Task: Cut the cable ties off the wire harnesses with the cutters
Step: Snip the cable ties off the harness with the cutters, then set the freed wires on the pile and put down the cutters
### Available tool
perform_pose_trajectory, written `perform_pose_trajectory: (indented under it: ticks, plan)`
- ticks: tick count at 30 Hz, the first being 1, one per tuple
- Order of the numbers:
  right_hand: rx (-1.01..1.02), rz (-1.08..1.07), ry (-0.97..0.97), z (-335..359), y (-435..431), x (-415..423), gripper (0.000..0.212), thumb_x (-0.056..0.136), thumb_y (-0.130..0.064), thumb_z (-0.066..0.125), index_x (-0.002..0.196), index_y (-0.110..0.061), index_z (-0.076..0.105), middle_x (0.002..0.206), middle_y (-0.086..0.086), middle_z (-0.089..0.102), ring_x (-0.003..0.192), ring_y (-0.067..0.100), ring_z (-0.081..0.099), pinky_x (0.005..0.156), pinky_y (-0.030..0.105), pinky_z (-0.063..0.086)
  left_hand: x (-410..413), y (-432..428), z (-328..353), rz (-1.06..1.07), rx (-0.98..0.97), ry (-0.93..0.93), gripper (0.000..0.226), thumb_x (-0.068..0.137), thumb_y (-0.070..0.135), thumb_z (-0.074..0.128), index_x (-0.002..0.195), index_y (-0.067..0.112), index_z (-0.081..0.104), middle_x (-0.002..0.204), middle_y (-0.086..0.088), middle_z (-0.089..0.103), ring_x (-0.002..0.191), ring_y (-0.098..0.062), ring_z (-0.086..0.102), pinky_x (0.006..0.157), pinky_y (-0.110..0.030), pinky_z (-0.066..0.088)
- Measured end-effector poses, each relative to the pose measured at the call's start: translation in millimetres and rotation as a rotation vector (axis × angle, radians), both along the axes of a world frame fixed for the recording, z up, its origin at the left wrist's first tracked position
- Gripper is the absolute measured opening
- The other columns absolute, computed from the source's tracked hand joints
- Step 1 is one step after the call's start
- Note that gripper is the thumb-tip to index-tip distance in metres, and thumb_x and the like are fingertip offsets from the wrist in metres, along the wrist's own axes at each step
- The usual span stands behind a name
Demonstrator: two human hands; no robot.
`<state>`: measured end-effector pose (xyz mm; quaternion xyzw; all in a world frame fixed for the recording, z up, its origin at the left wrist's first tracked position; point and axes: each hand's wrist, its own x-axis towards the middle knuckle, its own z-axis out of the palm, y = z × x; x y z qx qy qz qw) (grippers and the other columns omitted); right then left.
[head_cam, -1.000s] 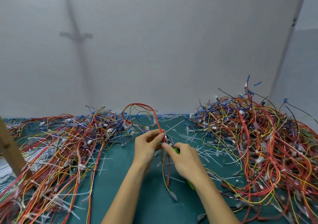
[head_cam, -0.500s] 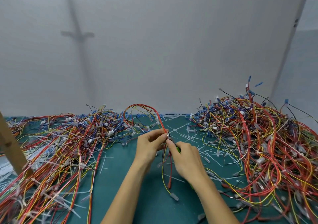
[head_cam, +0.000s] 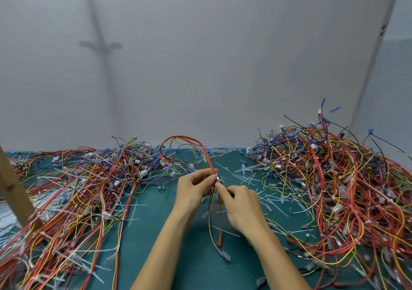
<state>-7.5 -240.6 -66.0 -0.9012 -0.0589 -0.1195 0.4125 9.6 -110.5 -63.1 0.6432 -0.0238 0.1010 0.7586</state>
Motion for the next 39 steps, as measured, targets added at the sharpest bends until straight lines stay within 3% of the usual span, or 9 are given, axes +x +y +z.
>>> perform_pose_trajectory:
  ticks: [6, 9, 12, 15, 21, 29, 33, 37, 39]
  plan:
    - [0.034, -0.148, 0.009, 2.4, -3.7, 0.5, 0.056, 0.098, -0.058, 0.036, 0.070, -0.016, 0.060, 0.067, 0.001, 0.062, 0.070, 0.025, 0.054, 0.062, 0.037, 0.036, 1.6, 1.8, 0.3, 0.055, -0.008, 0.007, 0.014, 0.089, 0.003, 0.065, 0.096, 0.012, 0.073, 0.083, 0.003, 0.074, 0.073, -0.008, 0.067, 0.066, -0.022, 0.056]
    - [-0.194, -0.221, 0.016, -1.4, -10.1, 0.8, 0.045, 0.099, -0.055, 0.034, 0.084, -0.019, 0.056, 0.087, 0.003, 0.062, 0.082, 0.029, 0.054, 0.067, 0.036, 0.037, 2.8, 3.3, 2.7, 0.079, -0.069, 0.056, 0.016, 0.090, 0.003, 0.061, 0.086, 0.014, 0.072, 0.081, 0.002, 0.070, 0.065, -0.008, 0.062, 0.062, -0.024, 0.054]
    - [-0.464, -0.258, 0.024, -9.7, -13.0, 1.5, 0.041, 0.101, -0.047, 0.037, 0.113, -0.014, 0.058, 0.114, 0.005, 0.061, 0.108, 0.026, 0.054, 0.086, 0.039, 0.042, 3.1, 5.3, 4.4, 0.111, -0.124, 0.081, 0.012, 0.092, 0.014, 0.063, 0.082, 0.012, 0.069, 0.073, 0.002, 0.062, 0.057, -0.006, 0.056, 0.054, -0.020, 0.051]
    - [-0.550, -0.238, 0.052, -18.6, -13.1, 4.0, 0.041, 0.101, -0.046, 0.039, 0.124, -0.015, 0.054, 0.124, 0.006, 0.055, 0.116, 0.024, 0.047, 0.093, 0.035, 0.040, 4.0, 8.0, 3.0, 0.181, -0.090, 0.086, 0.021, 0.094, 0.028, 0.062, 0.084, 0.011, 0.067, 0.068, 0.005, 0.056, 0.057, -0.006, 0.050, 0.053, -0.018, 0.048]
    - [-0.636, -0.217, 0.026, -32.9, -12.4, 9.3, 0.040, 0.100, -0.048, 0.041, 0.125, -0.017, 0.045, 0.126, 0.007, 0.048, 0.116, 0.024, 0.041, 0.094, 0.033, 0.037, 3.0, 10.5, 4.1, 0.250, -0.025, 0.070, 0.028, 0.095, 0.033, 0.059, 0.095, 0.007, 0.070, 0.060, 0.008, 0.046, 0.050, -0.005, 0.040, 0.056, -0.026, 0.042]
    - [-0.664, -0.226, -0.017, -38.8, -12.3, 11.7, 0.036, 0.101, -0.046, 0.034, 0.120, -0.017, 0.044, 0.123, 0.007, 0.047, 0.113, 0.027, 0.041, 0.094, 0.039, 0.034, 3.6, 14.3, 1.5, 0.292, 0.029, 0.037, 0.019, 0.094, 0.027, 0.063, 0.094, 0.009, 0.071, 0.062, 0.015, 0.054, 0.049, 0.000, 0.045, 0.051, -0.019, 0.046]
    - [-0.465, -0.217, -0.165, -31.0, -10.1, 10.5, 0.038, 0.098, -0.050, 0.040, 0.120, -0.020, 0.049, 0.119, 0.000, 0.050, 0.112, 0.023, 0.044, 0.096, 0.038, 0.034, 6.1, 12.5, 2.4, 0.227, 0.088, 0.031, 0.014, 0.099, 0.012, 0.051, 0.102, 0.016, 0.064, 0.064, 0.002, 0.046, 0.047, -0.006, 0.044, 0.053, -0.021, 0.045]
    - [0.166, -0.076, -0.219, -20.1, -6.9, 14.3, 0.032, 0.097, -0.033, 0.053, 0.124, -0.015, 0.055, 0.120, -0.004, 0.053, 0.114, 0.016, 0.050, 0.097, 0.031, 0.041, 2.6, 7.4, 0.6, 0.089, 0.187, -0.025, 0.027, 0.099, 0.002, 0.045, 0.114, 0.016, 0.063, 0.058, 0.000, 0.046, 0.048, -0.004, 0.044, 0.050, -0.013, 0.040]
    - [0.356, -0.015, -0.161, -17.4, -7.3, 15.9, 0.030, 0.097, -0.029, 0.055, 0.125, -0.018, 0.055, 0.120, -0.007, 0.056, 0.107, 0.006, 0.057, 0.088, 0.016, 0.044, 0.7, 7.0, -0.6, 0.027, 0.208, -0.045, 0.030, 0.098, 0.000, 0.046, 0.116, 0.014, 0.065, 0.060, 0.001, 0.049, 0.051, -0.002, 0.045, 0.053, -0.012, 0.038]
